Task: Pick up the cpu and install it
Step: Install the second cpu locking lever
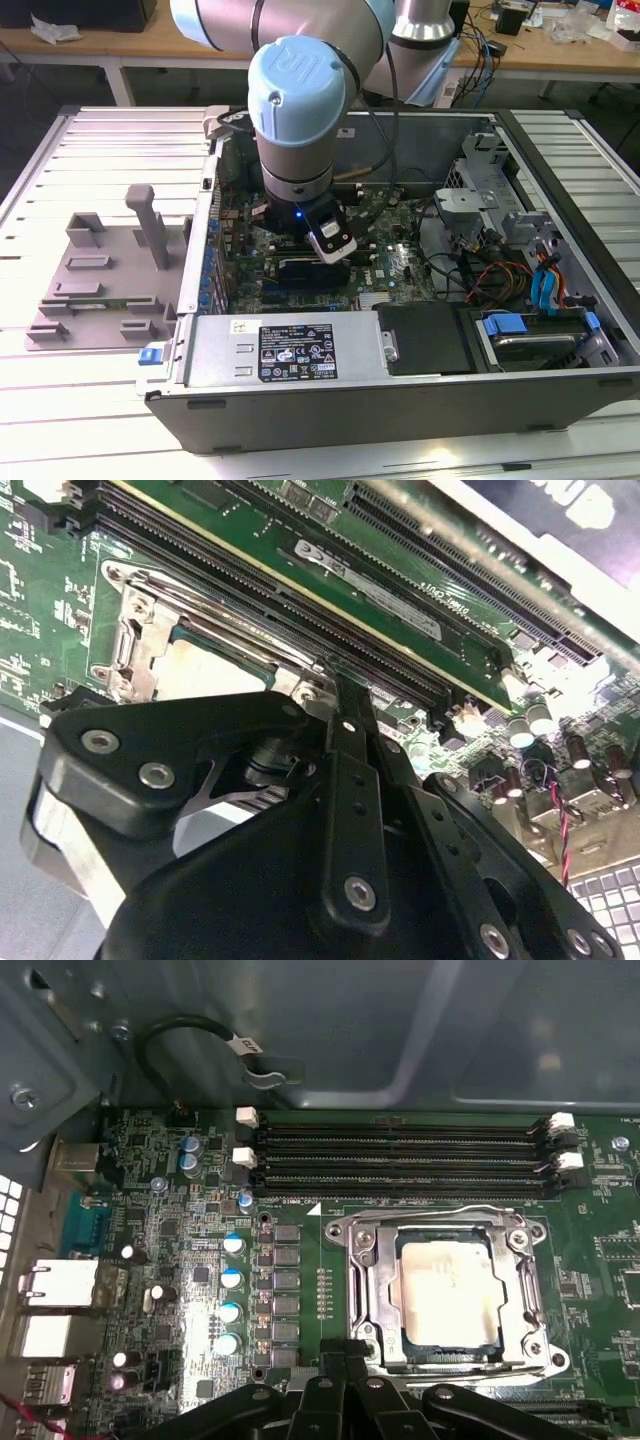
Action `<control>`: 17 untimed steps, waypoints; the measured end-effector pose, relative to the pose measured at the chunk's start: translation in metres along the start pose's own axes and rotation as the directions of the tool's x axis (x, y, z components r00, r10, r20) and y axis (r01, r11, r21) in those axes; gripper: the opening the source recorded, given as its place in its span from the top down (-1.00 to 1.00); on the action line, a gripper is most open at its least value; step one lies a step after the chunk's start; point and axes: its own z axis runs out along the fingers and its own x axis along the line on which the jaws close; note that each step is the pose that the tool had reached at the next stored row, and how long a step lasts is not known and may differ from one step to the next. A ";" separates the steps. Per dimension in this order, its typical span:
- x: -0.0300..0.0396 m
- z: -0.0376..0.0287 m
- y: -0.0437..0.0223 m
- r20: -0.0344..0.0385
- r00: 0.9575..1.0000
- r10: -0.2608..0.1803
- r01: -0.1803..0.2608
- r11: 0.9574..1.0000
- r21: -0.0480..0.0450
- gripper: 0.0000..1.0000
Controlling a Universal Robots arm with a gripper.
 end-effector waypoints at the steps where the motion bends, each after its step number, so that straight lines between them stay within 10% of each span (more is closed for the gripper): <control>1: 0.0002 0.0009 0.0015 0.000 1.000 0.000 0.000 1.000 0.004 0.79; 4: 0.0004 0.0023 0.0027 0.000 1.000 -0.001 0.001 0.999 0.036 0.79; 8: -0.0004 -0.0115 0.0089 0.000 1.000 -0.002 0.002 0.999 0.047 0.79; 11: -0.0017 -0.0192 0.0126 0.000 1.000 -0.004 0.004 0.994 0.111 0.79; 12: -0.0016 -0.0137 0.0283 0.000 1.000 -0.005 0.005 0.990 0.139 0.79; 17: -0.0012 -0.0079 0.0311 0.000 1.000 -0.006 0.005 0.987 0.160 0.79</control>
